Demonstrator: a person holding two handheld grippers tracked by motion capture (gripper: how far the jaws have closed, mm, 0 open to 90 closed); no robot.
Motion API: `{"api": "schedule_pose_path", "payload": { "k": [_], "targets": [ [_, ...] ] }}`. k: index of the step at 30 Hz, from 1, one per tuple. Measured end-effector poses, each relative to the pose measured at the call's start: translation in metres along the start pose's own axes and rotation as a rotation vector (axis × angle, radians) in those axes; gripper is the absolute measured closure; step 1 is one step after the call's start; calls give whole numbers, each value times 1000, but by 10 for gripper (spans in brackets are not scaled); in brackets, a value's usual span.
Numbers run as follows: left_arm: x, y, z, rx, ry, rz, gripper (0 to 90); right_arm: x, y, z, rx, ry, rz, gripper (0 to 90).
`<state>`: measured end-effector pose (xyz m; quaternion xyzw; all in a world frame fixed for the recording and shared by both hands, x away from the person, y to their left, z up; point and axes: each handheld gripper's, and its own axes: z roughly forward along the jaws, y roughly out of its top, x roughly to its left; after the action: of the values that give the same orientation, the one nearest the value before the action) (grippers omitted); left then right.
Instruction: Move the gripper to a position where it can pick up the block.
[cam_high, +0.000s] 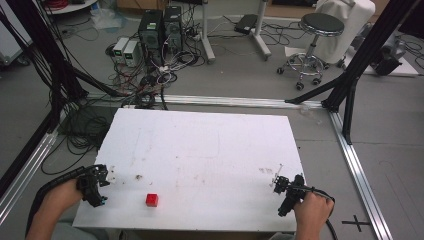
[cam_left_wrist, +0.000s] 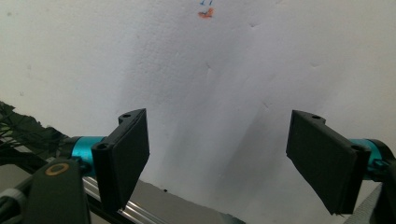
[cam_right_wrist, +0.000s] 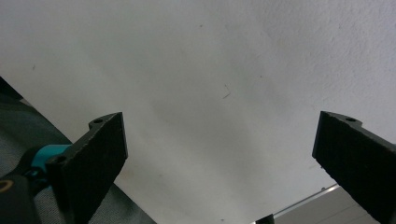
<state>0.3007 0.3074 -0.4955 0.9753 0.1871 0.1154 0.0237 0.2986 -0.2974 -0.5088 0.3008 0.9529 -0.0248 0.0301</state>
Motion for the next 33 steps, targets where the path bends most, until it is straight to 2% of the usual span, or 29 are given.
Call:
{"api": "schedule_pose_path", "payload": {
  "k": [4, 7, 14, 23, 33],
  "targets": [
    [0, 0, -1, -4, 11, 0, 216, 0, 0, 0, -9, -3, -2, 24],
    [0, 0, -2, 3, 8, 5, 216, 0, 0, 0, -9, -1, -2, 24],
    [-1, 1, -2, -14, 3, -5, 216, 0, -1, -1, -11, 0, -2, 24],
    [-4, 4, -1, 0, -2, -6, 216, 0, -3, 0, -16, 3, 2, 24],
    [-2, 10, -6, -10, -2, 19, 217, 0, -4, -1, -35, 1, 8, 24]
  ]
}}
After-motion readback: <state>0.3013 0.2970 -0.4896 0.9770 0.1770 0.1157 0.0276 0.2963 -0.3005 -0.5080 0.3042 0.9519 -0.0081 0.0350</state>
